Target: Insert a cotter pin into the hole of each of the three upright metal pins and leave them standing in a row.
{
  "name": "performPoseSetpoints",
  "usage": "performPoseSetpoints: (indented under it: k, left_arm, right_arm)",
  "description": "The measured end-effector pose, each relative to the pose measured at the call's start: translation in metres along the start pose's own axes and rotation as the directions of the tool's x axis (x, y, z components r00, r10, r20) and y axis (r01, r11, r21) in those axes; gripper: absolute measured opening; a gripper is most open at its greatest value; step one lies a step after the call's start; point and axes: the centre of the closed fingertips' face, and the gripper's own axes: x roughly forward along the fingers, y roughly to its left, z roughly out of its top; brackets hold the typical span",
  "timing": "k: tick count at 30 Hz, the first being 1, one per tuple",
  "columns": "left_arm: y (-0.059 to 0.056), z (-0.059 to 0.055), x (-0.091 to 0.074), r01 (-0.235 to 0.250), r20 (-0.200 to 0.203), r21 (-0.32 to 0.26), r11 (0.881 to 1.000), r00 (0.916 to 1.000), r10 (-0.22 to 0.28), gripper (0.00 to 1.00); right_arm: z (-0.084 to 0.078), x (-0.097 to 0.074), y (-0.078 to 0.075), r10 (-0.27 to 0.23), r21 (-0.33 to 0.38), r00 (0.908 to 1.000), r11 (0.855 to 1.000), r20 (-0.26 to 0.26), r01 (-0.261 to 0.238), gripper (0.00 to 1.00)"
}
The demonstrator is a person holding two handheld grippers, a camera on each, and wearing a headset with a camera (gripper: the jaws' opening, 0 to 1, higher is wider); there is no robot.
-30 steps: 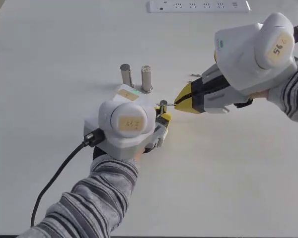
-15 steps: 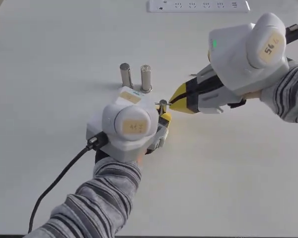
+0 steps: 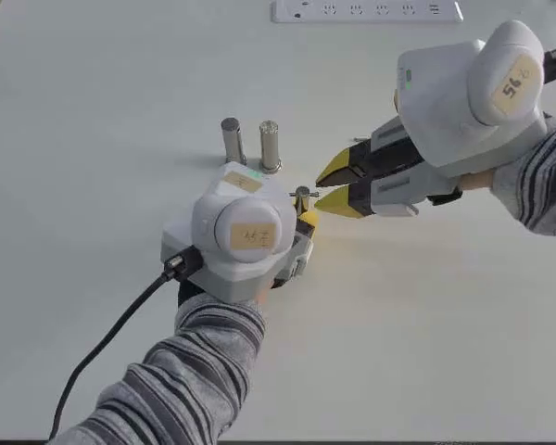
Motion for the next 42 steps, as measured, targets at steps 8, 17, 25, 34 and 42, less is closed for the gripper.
performPoseSetpoints:
  k: [8,17,25,34,42]
  left_arm:
    - [0.000,-0.001,0.000,0.001,-0.004,-0.025,1.000,1.0000,-0.001,0.06]
    - [0.000,-0.001,0.001,0.001,-0.004,-0.028,1.000,1.0000,-0.001,0.06]
    - [0.000,-0.001,0.001,0.003,-0.004,-0.014,1.000,1.0000,-0.003,0.06]
    - [0.000,-0.001,0.001,0.013,-0.008,0.000,1.000,0.9999,-0.013,0.05]
    - [0.004,0.000,0.001,0.026,-0.022,0.008,1.000,0.9994,-0.026,0.05]
  right_arm:
    - [-0.001,0.001,0.001,0.006,0.011,1.0000,1.000,0.001,-0.006,0.00]
    - [0.001,0.005,0.001,0.000,0.005,1.0000,1.000,0.004,0.000,0.00]
    - [0.002,0.005,0.000,-0.001,0.016,0.9999,1.000,0.010,0.001,0.00]
    - [0.002,0.000,-0.008,-0.067,0.150,0.9959,0.987,0.061,0.057,0.12]
    - [-0.009,-0.014,-0.021,-0.181,0.336,0.9798,0.931,0.085,0.143,0.23]
